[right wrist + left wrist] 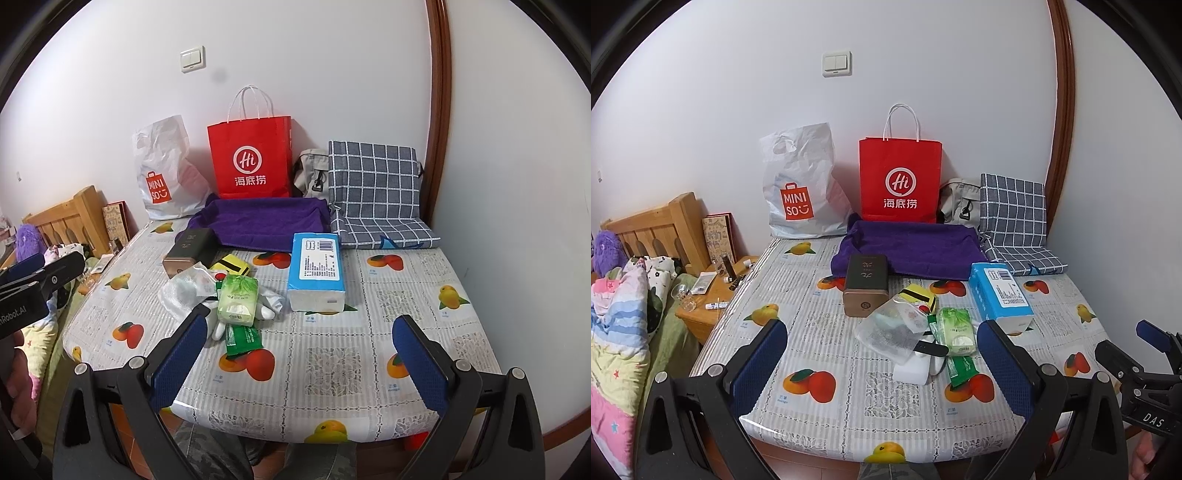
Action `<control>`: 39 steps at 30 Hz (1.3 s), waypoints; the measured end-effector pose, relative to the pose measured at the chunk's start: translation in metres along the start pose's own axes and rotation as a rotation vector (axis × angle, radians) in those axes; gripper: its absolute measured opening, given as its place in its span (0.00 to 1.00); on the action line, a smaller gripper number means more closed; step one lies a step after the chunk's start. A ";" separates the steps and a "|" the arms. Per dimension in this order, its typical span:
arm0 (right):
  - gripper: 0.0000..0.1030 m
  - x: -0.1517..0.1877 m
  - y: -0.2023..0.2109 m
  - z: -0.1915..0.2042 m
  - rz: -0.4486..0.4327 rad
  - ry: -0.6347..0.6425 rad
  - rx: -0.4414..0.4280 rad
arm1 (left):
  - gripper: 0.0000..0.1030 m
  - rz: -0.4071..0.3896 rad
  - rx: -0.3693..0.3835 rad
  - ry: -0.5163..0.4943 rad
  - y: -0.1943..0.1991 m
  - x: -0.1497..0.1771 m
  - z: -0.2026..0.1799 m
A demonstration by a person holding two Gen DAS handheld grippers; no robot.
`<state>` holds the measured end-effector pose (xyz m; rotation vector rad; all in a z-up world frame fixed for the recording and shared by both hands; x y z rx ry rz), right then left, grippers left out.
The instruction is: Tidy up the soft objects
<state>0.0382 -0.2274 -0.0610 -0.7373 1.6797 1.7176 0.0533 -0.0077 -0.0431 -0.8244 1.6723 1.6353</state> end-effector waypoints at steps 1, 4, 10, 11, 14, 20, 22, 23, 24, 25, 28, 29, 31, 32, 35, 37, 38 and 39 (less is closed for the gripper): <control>0.96 0.000 0.000 0.000 0.000 0.001 -0.001 | 1.00 0.000 0.001 0.000 0.000 0.000 0.000; 0.96 -0.001 0.000 0.001 -0.003 0.002 -0.001 | 1.00 0.001 0.000 -0.002 0.000 0.000 -0.001; 0.96 -0.001 0.001 0.001 -0.007 0.001 0.000 | 1.00 0.001 0.001 -0.002 -0.001 -0.001 0.000; 0.96 -0.001 0.001 0.001 -0.007 0.001 -0.001 | 1.00 0.001 0.001 -0.002 -0.001 -0.001 0.000; 0.96 -0.001 0.001 0.002 -0.008 0.001 -0.002 | 1.00 0.002 0.001 -0.003 0.000 -0.001 0.000; 0.96 0.000 0.002 0.004 -0.012 0.002 -0.005 | 1.00 0.002 0.001 -0.002 -0.001 -0.001 0.000; 0.96 0.001 0.003 0.006 -0.015 0.002 -0.006 | 1.00 0.002 0.001 -0.002 0.000 -0.001 0.000; 0.96 0.001 0.003 0.006 -0.015 0.001 -0.006 | 1.00 0.001 0.001 -0.002 0.000 -0.001 0.000; 0.96 0.001 0.004 0.006 -0.015 0.001 -0.007 | 1.00 0.001 0.002 -0.003 -0.001 -0.001 0.000; 0.96 0.001 0.004 0.007 -0.015 0.002 -0.007 | 1.00 0.002 0.002 -0.002 0.000 -0.001 0.000; 0.96 0.001 0.004 0.007 -0.015 0.001 -0.007 | 1.00 0.002 0.002 -0.004 0.000 -0.001 0.000; 0.96 0.001 0.004 0.007 -0.015 0.001 -0.008 | 1.00 0.002 0.002 -0.003 0.000 -0.002 0.000; 0.96 0.001 0.004 0.007 -0.015 0.001 -0.008 | 1.00 0.001 0.001 -0.004 0.000 -0.001 0.000; 0.96 0.001 0.004 0.007 -0.017 0.001 -0.007 | 1.00 0.000 0.001 -0.003 0.000 -0.001 0.000; 0.96 0.001 0.004 0.007 -0.016 0.001 -0.008 | 1.00 0.002 0.001 -0.005 0.000 -0.002 0.001; 0.96 0.001 0.004 0.007 -0.017 0.001 -0.008 | 1.00 0.003 -0.001 -0.005 -0.001 -0.003 0.002; 0.96 0.001 0.004 0.007 -0.016 0.001 -0.008 | 1.00 0.003 0.001 -0.003 -0.001 -0.002 0.002; 0.96 0.001 0.004 0.007 -0.016 0.000 -0.008 | 1.00 0.003 0.001 -0.002 -0.001 -0.002 0.002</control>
Point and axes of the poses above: each gripper's, at about its wrist camera, not at the fingertips, and y roughly against the way its jaws point, z to its left, x to its underside, the point moved 7 cm from there along -y, roughly the way its jaws point, and after that the axes turned 1 degree about z, right-handed, at the moved point
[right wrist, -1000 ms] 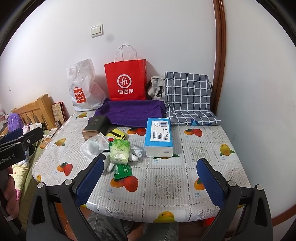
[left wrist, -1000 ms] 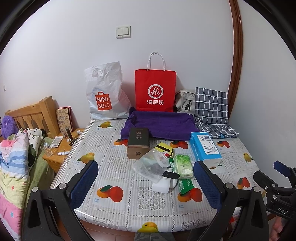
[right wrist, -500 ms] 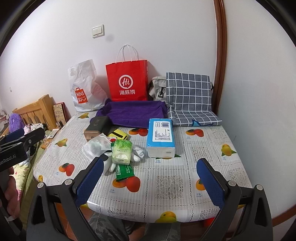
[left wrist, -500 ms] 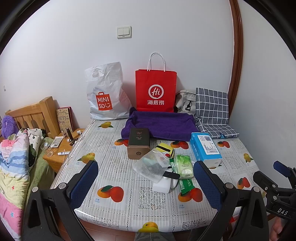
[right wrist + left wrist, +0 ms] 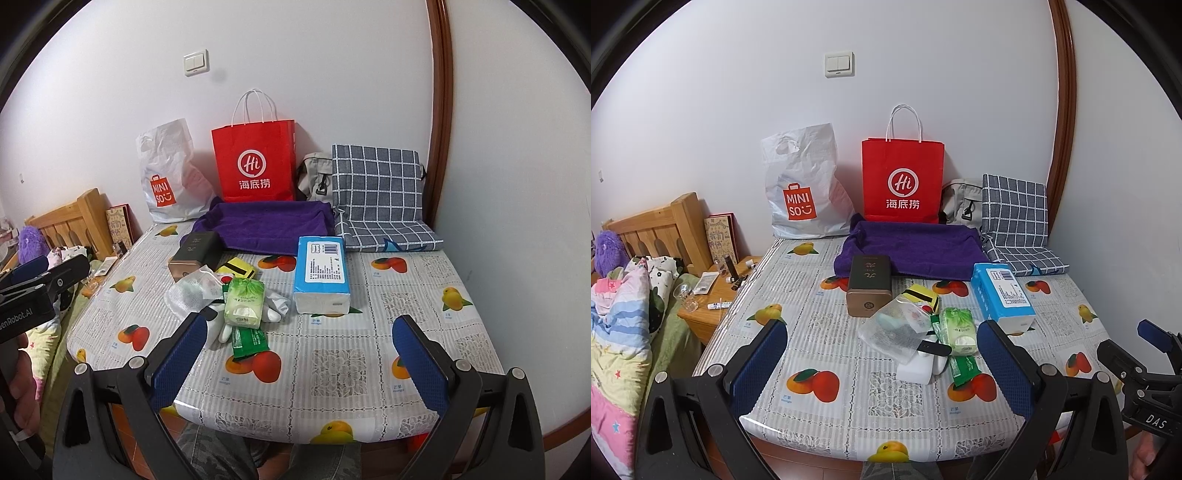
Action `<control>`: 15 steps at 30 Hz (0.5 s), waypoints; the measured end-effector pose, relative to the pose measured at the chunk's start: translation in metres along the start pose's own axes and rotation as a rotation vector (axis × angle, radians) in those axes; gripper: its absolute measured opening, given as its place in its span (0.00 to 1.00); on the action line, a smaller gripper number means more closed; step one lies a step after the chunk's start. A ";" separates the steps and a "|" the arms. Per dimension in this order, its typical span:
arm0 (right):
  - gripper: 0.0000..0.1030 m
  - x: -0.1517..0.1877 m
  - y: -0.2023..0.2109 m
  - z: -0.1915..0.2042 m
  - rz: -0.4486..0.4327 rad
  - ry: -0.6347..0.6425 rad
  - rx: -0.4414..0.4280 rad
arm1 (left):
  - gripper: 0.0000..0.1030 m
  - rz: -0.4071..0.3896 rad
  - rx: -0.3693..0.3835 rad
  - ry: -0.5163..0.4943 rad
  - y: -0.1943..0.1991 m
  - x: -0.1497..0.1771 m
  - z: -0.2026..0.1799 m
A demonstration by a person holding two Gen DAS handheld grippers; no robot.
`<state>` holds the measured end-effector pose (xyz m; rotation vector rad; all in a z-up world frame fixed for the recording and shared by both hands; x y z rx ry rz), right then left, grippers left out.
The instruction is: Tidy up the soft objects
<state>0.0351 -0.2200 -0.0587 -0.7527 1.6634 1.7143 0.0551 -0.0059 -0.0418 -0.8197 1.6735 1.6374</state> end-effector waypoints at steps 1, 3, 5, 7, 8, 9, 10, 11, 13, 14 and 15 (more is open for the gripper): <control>0.96 0.000 0.000 0.000 0.001 0.000 0.001 | 1.00 -0.001 0.000 -0.001 0.000 0.000 0.000; 0.96 0.000 0.000 0.000 0.000 0.001 0.002 | 1.00 0.000 0.001 0.001 0.002 0.000 0.003; 0.96 0.000 0.001 0.000 0.000 0.001 0.002 | 1.00 0.002 0.000 0.003 0.003 0.000 0.005; 0.96 0.001 0.001 0.000 0.000 0.001 0.001 | 1.00 0.001 0.000 0.002 0.004 0.000 0.006; 0.96 0.001 0.001 0.000 -0.001 0.001 0.001 | 1.00 0.000 0.000 0.001 0.004 0.000 0.006; 0.96 0.000 0.001 0.000 -0.001 0.001 0.002 | 1.00 0.001 0.001 0.002 0.003 0.000 0.005; 0.96 0.000 0.001 0.000 0.000 0.002 0.002 | 1.00 0.001 0.002 0.003 0.003 0.000 0.006; 0.96 0.000 0.001 0.000 0.000 0.002 0.002 | 1.00 0.001 0.001 0.003 0.003 0.000 0.006; 0.96 0.000 0.001 0.001 0.000 0.002 0.001 | 1.00 0.001 0.000 0.002 0.003 0.000 0.005; 0.96 0.000 0.001 0.000 -0.003 0.004 0.001 | 1.00 0.001 0.000 0.001 0.003 -0.001 0.006; 0.96 0.000 0.002 0.001 -0.003 0.004 0.001 | 1.00 0.002 0.000 0.002 0.003 0.000 0.005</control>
Point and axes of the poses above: each gripper's, at about its wrist camera, not at the fingertips, and y roughly against the way its jaws point, z to its left, x to its underside, the point moved 7 cm from there along -y, roughly the way its jaws point, and after that the axes turned 1 degree about z, right-handed, at the moved point
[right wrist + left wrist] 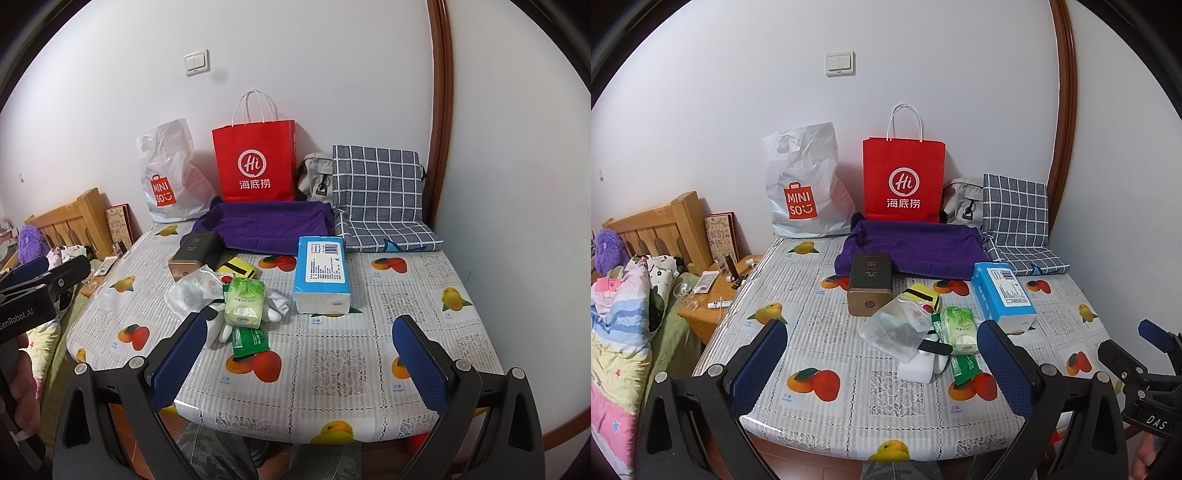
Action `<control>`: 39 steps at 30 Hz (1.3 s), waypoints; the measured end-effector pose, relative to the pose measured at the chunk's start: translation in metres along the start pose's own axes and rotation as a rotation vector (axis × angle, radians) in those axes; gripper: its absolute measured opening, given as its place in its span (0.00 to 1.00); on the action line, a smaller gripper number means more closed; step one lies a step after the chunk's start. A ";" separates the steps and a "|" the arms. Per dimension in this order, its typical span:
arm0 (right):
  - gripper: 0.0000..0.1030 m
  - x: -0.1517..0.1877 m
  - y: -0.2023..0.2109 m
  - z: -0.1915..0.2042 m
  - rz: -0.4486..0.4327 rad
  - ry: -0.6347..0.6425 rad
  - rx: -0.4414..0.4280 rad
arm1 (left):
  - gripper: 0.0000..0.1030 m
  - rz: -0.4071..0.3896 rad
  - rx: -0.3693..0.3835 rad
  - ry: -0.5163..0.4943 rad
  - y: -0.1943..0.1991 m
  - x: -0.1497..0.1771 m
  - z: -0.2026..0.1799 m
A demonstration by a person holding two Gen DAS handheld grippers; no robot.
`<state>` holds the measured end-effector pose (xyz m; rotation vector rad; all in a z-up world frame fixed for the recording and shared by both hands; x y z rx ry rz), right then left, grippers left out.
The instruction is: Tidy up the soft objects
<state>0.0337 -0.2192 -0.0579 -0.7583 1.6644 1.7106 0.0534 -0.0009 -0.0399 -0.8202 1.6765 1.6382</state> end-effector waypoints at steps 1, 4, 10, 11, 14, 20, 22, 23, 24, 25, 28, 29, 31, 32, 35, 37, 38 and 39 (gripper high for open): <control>0.96 0.000 0.000 0.000 0.001 0.000 0.001 | 1.00 -0.001 0.000 0.000 0.001 0.000 0.001; 0.96 0.000 0.000 0.001 0.001 0.001 0.000 | 1.00 -0.003 0.001 0.001 0.001 0.000 0.002; 0.96 0.000 0.002 0.002 -0.003 0.004 -0.001 | 1.00 -0.004 0.002 -0.001 0.001 -0.002 0.001; 0.96 0.000 0.002 0.002 -0.002 0.004 -0.001 | 1.00 -0.002 0.003 0.000 0.001 -0.002 0.002; 0.96 0.000 0.001 0.002 -0.004 0.007 -0.004 | 1.00 0.002 0.004 -0.002 -0.001 -0.002 0.001; 0.96 0.002 -0.008 -0.001 0.008 -0.004 -0.003 | 1.00 0.037 -0.002 0.002 -0.022 0.001 0.001; 0.96 0.005 -0.017 -0.003 0.017 -0.011 -0.002 | 1.00 0.057 -0.010 0.003 -0.033 0.004 0.004; 0.96 0.006 -0.023 -0.005 0.025 -0.017 -0.005 | 1.00 0.072 -0.014 0.005 -0.041 0.006 0.007; 0.96 0.008 -0.028 -0.006 0.034 -0.023 -0.008 | 1.00 0.084 -0.017 0.007 -0.048 0.009 0.009; 0.96 0.010 -0.035 -0.008 0.045 -0.031 -0.013 | 1.00 0.092 -0.020 0.008 -0.052 0.012 0.011; 0.96 0.017 -0.058 -0.010 0.076 -0.045 -0.022 | 1.00 0.133 -0.035 0.019 -0.075 0.024 0.021; 0.96 0.019 -0.065 -0.009 0.084 -0.043 -0.023 | 1.00 0.147 -0.037 0.022 -0.082 0.027 0.023; 0.96 0.023 -0.082 -0.006 0.105 -0.034 -0.026 | 1.00 0.166 -0.041 0.025 -0.093 0.033 0.027; 0.95 0.024 -0.090 -0.003 0.115 -0.027 -0.031 | 1.00 0.180 -0.043 0.030 -0.100 0.037 0.030; 0.86 0.025 -0.114 0.008 0.132 -0.016 -0.080 | 1.00 0.212 -0.032 0.049 -0.118 0.045 0.038; 0.84 0.025 -0.129 0.018 0.153 -0.018 -0.113 | 1.00 0.224 -0.030 0.060 -0.127 0.049 0.042; 0.81 0.024 -0.136 0.023 0.161 -0.019 -0.127 | 1.00 0.229 -0.029 0.064 -0.132 0.051 0.045; 0.79 0.023 -0.144 0.029 0.169 -0.020 -0.141 | 1.00 0.235 -0.030 0.069 -0.137 0.053 0.049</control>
Point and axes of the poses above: each gripper's, at about its wrist camera, not at the fingertips, and y roughly against the way its jaws point, z to its left, x to its underside, the point moved 7 cm from there along -y, roughly the way its jaws point, and after that the axes turned 1 degree about z, right-handed, at the moved point
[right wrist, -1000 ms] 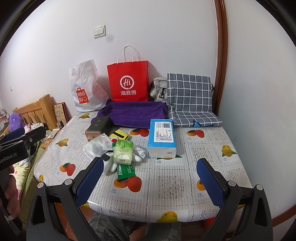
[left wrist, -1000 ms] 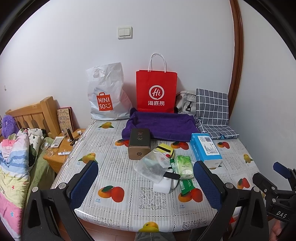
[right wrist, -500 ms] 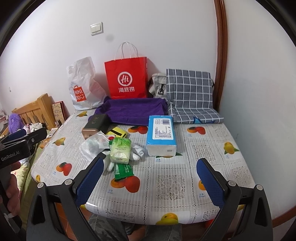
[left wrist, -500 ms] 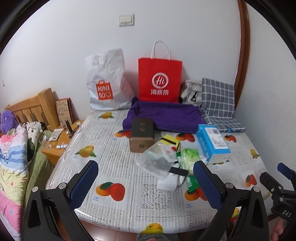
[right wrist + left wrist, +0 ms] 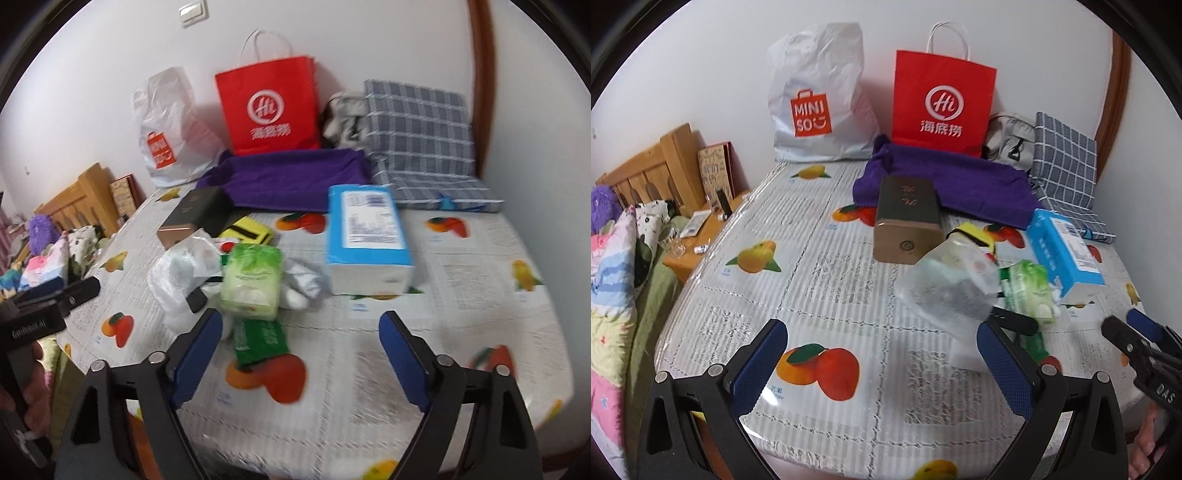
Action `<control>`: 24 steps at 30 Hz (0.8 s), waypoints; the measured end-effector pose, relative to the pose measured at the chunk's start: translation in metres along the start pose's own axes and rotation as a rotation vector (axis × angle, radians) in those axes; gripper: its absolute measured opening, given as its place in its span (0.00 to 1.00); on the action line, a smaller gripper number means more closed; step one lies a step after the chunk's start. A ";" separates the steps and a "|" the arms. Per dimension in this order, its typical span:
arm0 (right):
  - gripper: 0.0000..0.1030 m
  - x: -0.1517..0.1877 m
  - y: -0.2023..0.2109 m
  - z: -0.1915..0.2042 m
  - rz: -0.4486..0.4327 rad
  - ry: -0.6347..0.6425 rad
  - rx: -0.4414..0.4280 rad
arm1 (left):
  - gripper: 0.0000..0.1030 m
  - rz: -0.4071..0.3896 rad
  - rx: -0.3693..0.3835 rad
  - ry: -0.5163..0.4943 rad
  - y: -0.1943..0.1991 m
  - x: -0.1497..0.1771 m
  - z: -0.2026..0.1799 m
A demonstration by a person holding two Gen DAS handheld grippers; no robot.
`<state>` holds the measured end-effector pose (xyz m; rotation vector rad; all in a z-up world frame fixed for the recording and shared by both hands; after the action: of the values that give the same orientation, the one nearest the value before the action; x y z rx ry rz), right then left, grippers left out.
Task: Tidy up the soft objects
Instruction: 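Reach the right gripper to the light-green tissue pack and grasp it, then grasp the white mesh bag with the left gripper while the right gripper lifts the tissue pack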
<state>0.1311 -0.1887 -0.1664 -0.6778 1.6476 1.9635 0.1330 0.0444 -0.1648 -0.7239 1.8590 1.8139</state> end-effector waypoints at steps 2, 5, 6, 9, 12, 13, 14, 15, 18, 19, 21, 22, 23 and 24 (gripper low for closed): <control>0.79 -0.004 -0.013 0.008 0.010 0.000 -0.016 | 1.00 0.009 -0.001 0.012 -0.009 0.001 0.006; 0.79 -0.008 -0.035 0.019 0.038 -0.002 -0.035 | 1.00 0.020 0.014 0.030 -0.020 0.001 0.015; 0.79 -0.009 -0.041 0.022 0.045 -0.004 -0.041 | 1.00 0.024 0.018 0.033 -0.024 0.000 0.017; 0.79 -0.010 -0.061 0.027 0.082 -0.021 -0.045 | 1.00 0.031 0.018 0.034 -0.034 0.000 0.022; 0.79 -0.010 -0.081 0.028 0.120 -0.044 -0.050 | 1.00 0.044 0.034 0.036 -0.043 0.002 0.025; 0.79 -0.010 -0.087 0.028 0.127 -0.053 -0.052 | 1.00 0.049 0.038 0.037 -0.045 0.002 0.026; 0.79 -0.010 -0.094 0.028 0.135 -0.064 -0.051 | 1.00 0.054 0.044 0.038 -0.048 0.003 0.026; 0.79 -0.010 -0.097 0.028 0.140 -0.068 -0.051 | 1.00 0.057 0.048 0.039 -0.050 0.002 0.027; 0.79 -0.011 -0.111 0.028 0.157 -0.068 -0.034 | 1.00 0.064 0.062 0.041 -0.057 0.001 0.028; 0.78 -0.011 -0.114 0.028 0.162 -0.056 -0.026 | 1.00 0.068 0.066 0.043 -0.059 0.000 0.027; 0.62 -0.012 -0.116 0.030 0.143 -0.033 -0.021 | 1.00 0.073 0.074 0.041 -0.063 0.000 0.027; 0.57 -0.012 -0.116 0.031 0.138 -0.029 -0.029 | 1.00 0.077 0.079 0.040 -0.066 0.000 0.025; 0.53 -0.013 -0.114 0.032 0.132 -0.023 -0.039 | 1.00 0.079 0.083 0.039 -0.067 0.000 0.024; 0.53 -0.014 -0.112 0.032 0.123 -0.018 -0.046 | 1.00 0.079 0.089 0.036 -0.069 -0.001 0.022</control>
<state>0.2125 -0.1402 -0.2360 -0.5870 1.6744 2.0926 0.1768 0.0663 -0.2181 -0.6639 2.0045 1.7636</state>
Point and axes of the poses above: each gripper's, at about its wrist camera, not at the fingertips, and y roughly against the way its jaws point, z to its left, x to its underside, the point moved 7 cm from there along -y, roughly the way its jaws point, and after that the axes turned 1 degree about z, right-handed, at the moved point
